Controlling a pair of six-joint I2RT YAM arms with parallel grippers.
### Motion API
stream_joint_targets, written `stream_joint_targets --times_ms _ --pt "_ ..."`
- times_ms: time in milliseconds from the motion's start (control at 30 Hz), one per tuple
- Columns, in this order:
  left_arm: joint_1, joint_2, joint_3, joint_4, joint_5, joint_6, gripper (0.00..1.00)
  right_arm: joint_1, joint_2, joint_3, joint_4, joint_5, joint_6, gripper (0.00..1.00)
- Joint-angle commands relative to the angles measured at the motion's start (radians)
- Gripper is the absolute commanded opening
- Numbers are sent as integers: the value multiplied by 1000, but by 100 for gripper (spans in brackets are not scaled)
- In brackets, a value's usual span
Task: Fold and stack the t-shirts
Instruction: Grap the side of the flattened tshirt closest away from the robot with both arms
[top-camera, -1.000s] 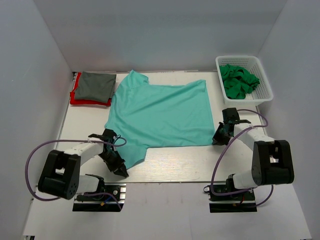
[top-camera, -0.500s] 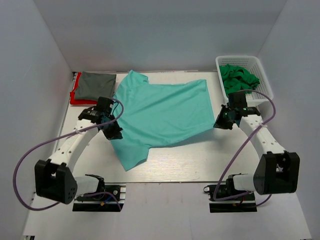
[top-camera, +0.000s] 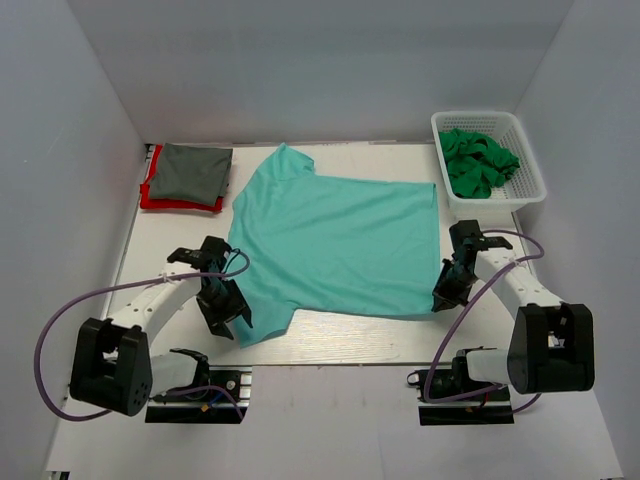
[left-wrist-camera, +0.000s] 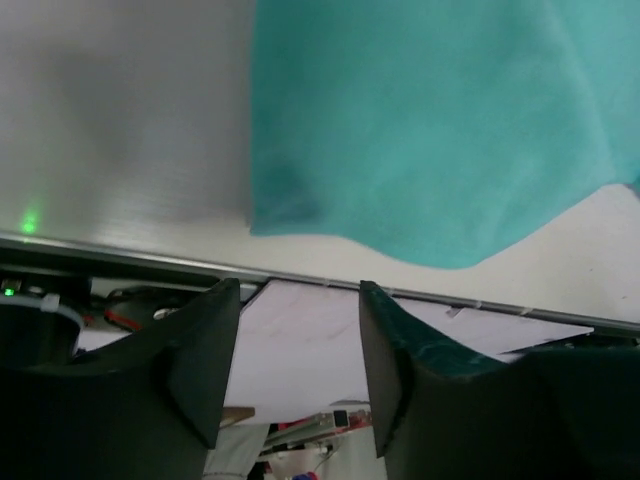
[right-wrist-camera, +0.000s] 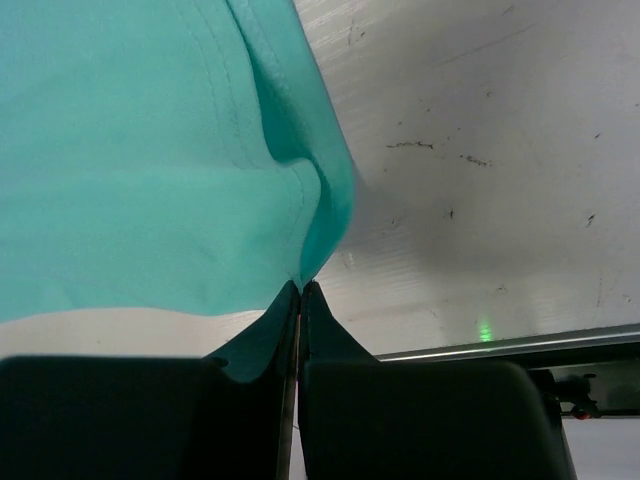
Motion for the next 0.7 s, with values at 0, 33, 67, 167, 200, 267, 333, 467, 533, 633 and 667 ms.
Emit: stream_joint_targets --times_ms 0,33,67,167,200,267,333,467,533,633,667 --pt "-6 6 7 98 -15 16 62 -3 8 18 15 24 28 0" --pt "-6 20 7 98 -29 16 64 -6 11 24 16 24 28 0" --pt "-15 35 -8 119 -39 16 64 -5 10 25 19 24 28 0" --pt "-15 70 -28 130 -39 3 58 -5 17 39 22 23 28 0" --pt "-26 71 -28 130 -39 3 58 -6 20 41 18 26 26 0" --pt "-26 87 -28 120 -49 -23 58 -5 20 47 18 24 21 0" --pt "-37 112 -28 88 -74 -40 60 -6 19 50 19 24 23 0" --pt "-56 141 -49 49 -88 -60 64 -6 20 50 29 24 21 0" --pt "-67 141 -74 67 -76 -60 64 -5 17 45 35 24 21 0" --pt "-78 152 -98 129 -54 -102 58 -8 22 45 41 23 21 0" --pt "-90 152 -108 144 -54 -128 56 -6 24 44 38 23 21 0"
